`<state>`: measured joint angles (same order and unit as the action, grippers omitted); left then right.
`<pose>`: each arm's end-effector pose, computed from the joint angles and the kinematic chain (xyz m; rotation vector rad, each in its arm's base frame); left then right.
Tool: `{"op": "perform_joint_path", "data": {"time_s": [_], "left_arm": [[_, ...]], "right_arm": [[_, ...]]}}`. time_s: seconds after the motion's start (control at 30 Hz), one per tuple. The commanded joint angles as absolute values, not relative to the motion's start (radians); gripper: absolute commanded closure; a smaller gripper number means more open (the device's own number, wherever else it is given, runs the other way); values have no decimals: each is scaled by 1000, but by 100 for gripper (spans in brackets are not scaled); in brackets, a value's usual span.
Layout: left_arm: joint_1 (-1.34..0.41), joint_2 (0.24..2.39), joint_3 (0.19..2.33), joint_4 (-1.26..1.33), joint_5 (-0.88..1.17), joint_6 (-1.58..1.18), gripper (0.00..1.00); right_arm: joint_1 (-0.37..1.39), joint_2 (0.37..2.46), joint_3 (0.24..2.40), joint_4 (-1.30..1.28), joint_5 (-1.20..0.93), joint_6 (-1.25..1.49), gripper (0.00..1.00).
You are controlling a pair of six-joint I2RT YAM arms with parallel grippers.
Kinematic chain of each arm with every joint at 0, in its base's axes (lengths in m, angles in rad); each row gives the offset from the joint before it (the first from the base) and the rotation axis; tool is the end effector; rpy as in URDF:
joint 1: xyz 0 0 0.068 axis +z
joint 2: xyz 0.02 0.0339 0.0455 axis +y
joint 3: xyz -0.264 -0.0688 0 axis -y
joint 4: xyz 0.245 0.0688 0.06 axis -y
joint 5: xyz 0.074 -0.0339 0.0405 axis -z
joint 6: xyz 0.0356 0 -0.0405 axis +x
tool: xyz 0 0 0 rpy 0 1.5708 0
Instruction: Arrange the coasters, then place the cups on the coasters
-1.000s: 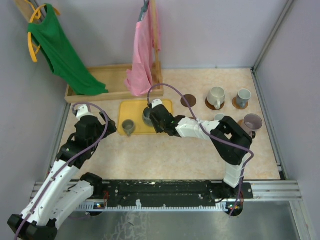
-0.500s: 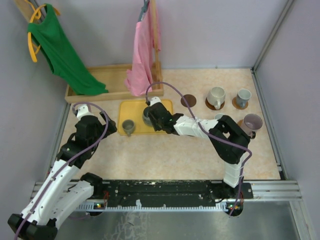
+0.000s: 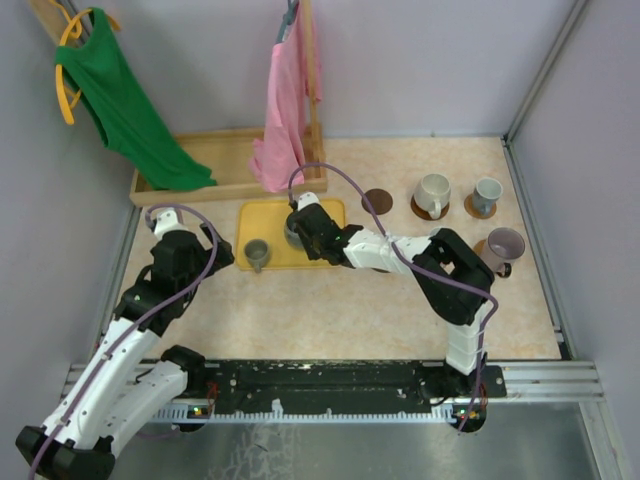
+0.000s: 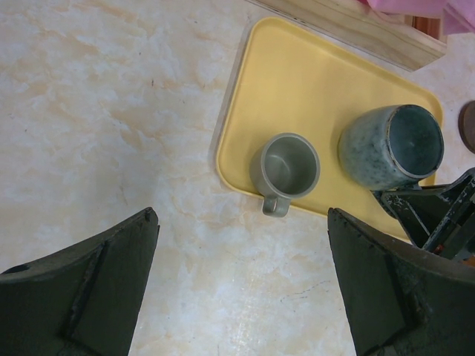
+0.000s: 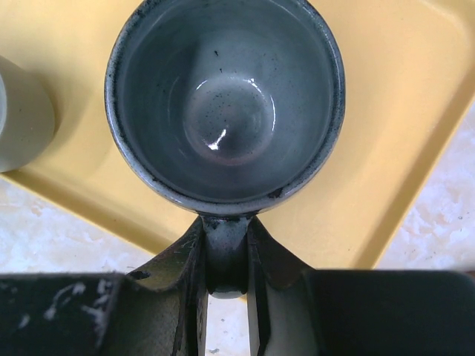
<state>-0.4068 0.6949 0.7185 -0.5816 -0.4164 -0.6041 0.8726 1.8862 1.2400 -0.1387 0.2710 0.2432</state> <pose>0.1445 -0.0466 0.2919 -0.4445 2.0328 -0.1730 0.2710 0.3081 0.1883 -0.5956 2.2550 0.2417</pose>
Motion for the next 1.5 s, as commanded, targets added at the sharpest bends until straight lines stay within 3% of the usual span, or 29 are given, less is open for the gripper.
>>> {"op": "perform_joint_path", "data": {"time_s": [0.0,0.8,1.47], "left_arm": [[-401,699,712,-542,-424,-589,0],[-402,733,704,-489,-368,-581,0],[-401,781,745,-501,-376,-561,0]], "right_arm": [[860,1856,1255,-92,289,245,100],[769,1530,1122,-125,433,256,100],[490,1711,1178,40,373,176,100]]}}
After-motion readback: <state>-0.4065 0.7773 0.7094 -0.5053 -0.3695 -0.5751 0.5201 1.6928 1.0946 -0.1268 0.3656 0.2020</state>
